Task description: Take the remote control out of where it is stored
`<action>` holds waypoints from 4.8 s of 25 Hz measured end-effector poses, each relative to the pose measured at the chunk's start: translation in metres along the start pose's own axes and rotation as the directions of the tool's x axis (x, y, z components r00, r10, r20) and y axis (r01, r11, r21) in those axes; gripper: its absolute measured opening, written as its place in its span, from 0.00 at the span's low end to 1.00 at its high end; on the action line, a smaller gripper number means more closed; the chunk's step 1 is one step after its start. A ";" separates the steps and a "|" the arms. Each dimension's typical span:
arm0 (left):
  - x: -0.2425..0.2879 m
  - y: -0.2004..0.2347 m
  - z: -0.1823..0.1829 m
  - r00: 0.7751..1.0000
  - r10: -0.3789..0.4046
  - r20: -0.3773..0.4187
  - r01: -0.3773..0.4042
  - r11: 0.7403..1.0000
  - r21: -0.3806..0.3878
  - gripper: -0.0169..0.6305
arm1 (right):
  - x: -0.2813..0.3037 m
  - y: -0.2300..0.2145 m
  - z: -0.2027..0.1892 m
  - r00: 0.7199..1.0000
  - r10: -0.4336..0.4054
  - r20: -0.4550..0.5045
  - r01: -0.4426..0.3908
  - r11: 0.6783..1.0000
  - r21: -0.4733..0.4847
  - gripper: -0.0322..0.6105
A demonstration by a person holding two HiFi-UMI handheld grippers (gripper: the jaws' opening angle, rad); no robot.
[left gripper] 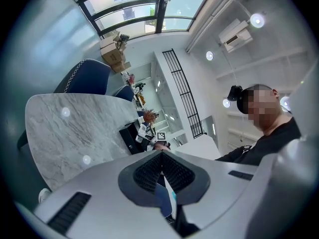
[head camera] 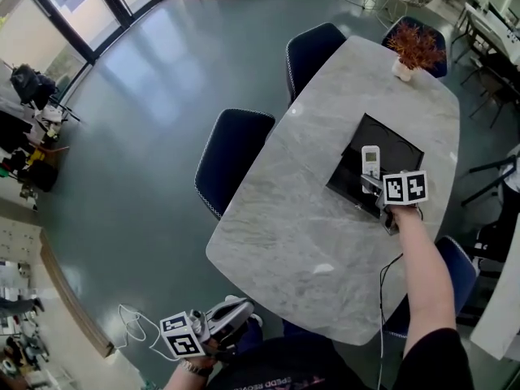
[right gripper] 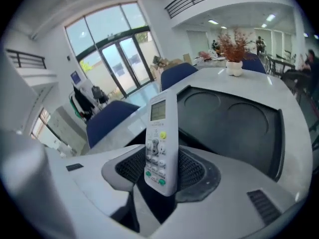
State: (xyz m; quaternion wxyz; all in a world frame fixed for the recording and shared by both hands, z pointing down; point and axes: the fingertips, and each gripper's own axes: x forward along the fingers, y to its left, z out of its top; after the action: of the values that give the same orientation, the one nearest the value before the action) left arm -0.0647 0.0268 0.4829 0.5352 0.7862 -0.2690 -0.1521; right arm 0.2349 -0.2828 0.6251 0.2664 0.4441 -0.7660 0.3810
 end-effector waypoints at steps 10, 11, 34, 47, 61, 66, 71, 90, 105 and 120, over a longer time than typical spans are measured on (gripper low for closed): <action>-0.002 -0.005 0.006 0.994 -0.083 -0.073 0.085 0.996 0.029 0.04 | -0.075 0.080 -0.009 0.929 0.197 0.312 -0.287 0.917 0.277 0.34; -0.004 -0.006 0.006 0.992 -0.093 -0.083 0.096 0.995 0.032 0.04 | -0.083 0.093 -0.017 0.923 0.205 0.327 -0.303 0.910 0.284 0.34; -0.136 -0.049 -0.018 0.872 -0.304 -0.384 0.350 0.935 0.054 0.04 | -0.184 0.400 -0.234 0.802 0.207 0.560 -0.501 0.744 0.442 0.34; -0.188 -0.059 -0.073 0.766 -0.314 -0.561 0.401 0.915 0.035 0.04 | -0.218 0.492 -0.333 0.820 0.072 0.567 -0.425 0.741 0.520 0.34; -0.175 -0.095 -0.140 0.748 -0.328 -0.577 0.422 0.906 0.033 0.04 | -0.267 0.490 -0.366 0.801 0.156 0.578 -0.471 0.760 0.448 0.34; -0.171 -0.115 -0.169 0.771 -0.320 -0.551 0.411 0.910 0.047 0.04 | -0.291 0.483 -0.381 0.808 0.205 0.552 -0.485 0.763 0.427 0.34; -0.172 -0.119 -0.191 0.788 -0.299 -0.538 0.398 0.914 0.075 0.04 | -0.299 0.475 -0.400 0.811 0.234 0.536 -0.504 0.745 0.437 0.34; -0.176 -0.133 -0.217 0.830 -0.272 -0.488 0.368 0.923 0.111 0.04 | -0.317 0.469 -0.421 0.784 0.327 0.529 -0.566 0.727 0.389 0.34; -0.173 -0.133 -0.212 0.814 -0.286 -0.505 0.382 0.919 0.095 0.04 | -0.315 0.470 -0.416 0.792 0.300 0.532 -0.545 0.740 0.395 0.34; -0.175 -0.137 -0.209 0.803 -0.297 -0.516 0.393 0.915 0.086 0.04 | -0.313 0.475 -0.416 0.790 0.288 0.541 -0.541 0.743 0.394 0.34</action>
State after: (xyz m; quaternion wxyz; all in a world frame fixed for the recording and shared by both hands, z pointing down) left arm -0.0607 0.3265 0.4277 0.4721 0.8813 0.0116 -0.0156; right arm -0.0101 0.3580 0.4628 -0.1443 0.3870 -0.7509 0.5153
